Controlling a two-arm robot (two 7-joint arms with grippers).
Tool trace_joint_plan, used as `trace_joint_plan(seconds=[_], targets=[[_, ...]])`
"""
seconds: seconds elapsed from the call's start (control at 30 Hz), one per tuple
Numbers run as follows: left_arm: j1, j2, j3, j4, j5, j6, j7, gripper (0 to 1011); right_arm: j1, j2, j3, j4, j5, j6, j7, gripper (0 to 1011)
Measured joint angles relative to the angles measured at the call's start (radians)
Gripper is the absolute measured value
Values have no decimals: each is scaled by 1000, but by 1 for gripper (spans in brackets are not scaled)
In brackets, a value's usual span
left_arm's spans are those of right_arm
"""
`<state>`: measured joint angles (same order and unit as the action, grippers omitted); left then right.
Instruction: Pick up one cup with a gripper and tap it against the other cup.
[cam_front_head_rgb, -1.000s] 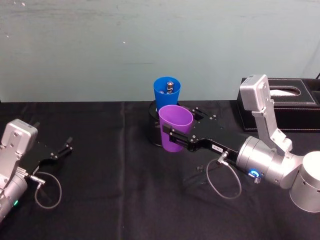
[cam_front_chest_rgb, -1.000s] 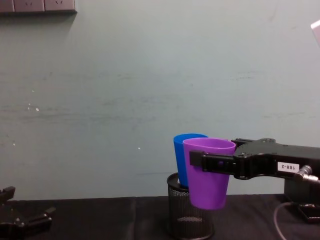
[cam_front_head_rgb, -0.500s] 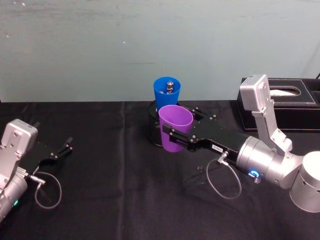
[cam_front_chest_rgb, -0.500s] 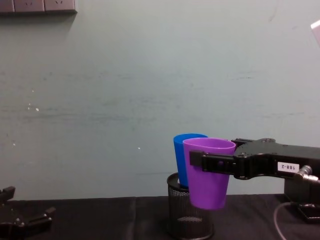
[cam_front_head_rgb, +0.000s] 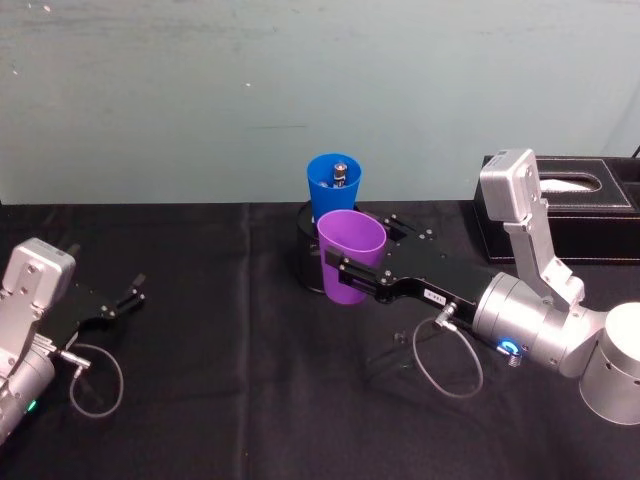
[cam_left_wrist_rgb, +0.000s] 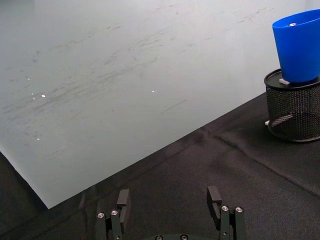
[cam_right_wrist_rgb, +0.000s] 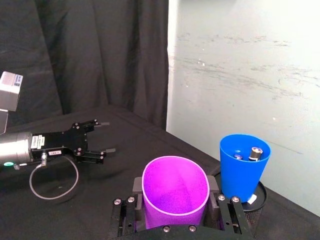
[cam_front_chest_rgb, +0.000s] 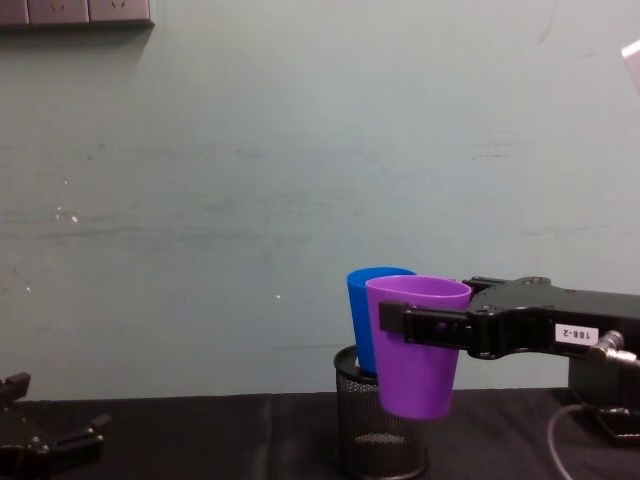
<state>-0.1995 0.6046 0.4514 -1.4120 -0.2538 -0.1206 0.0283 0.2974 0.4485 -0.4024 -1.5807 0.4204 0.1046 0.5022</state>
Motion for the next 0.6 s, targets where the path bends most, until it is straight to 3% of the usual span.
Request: trace_joint_plan(seconds=[0.6], targets=[[0, 0, 0, 0, 0, 0, 0, 1000, 0, 0, 0, 0, 0, 0, 0, 734]])
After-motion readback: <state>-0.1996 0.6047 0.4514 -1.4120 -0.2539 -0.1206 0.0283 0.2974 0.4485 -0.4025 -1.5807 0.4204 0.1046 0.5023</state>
